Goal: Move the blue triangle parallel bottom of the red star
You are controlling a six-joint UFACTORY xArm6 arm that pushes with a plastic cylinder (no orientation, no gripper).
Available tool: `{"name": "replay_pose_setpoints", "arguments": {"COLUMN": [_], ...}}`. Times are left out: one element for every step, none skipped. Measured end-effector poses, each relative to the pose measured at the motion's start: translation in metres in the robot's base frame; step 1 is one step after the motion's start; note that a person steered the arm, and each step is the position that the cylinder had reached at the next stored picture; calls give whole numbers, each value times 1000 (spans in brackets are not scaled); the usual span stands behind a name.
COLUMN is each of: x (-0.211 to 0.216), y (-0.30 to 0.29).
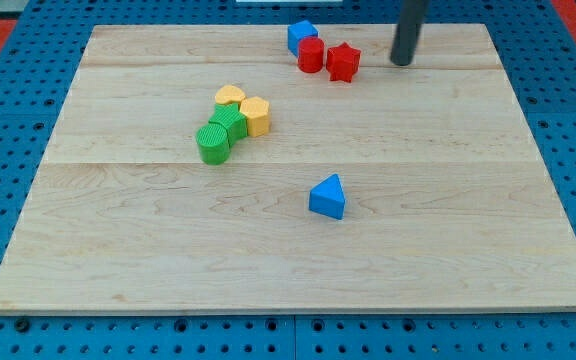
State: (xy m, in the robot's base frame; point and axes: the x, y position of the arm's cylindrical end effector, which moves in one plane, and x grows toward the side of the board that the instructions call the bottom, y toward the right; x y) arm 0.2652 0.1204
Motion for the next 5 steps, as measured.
{"name": "replay_pose_setpoints", "arguments": {"x": [9, 26, 137, 257, 298], "y": [-86, -37, 29, 17, -18]}}
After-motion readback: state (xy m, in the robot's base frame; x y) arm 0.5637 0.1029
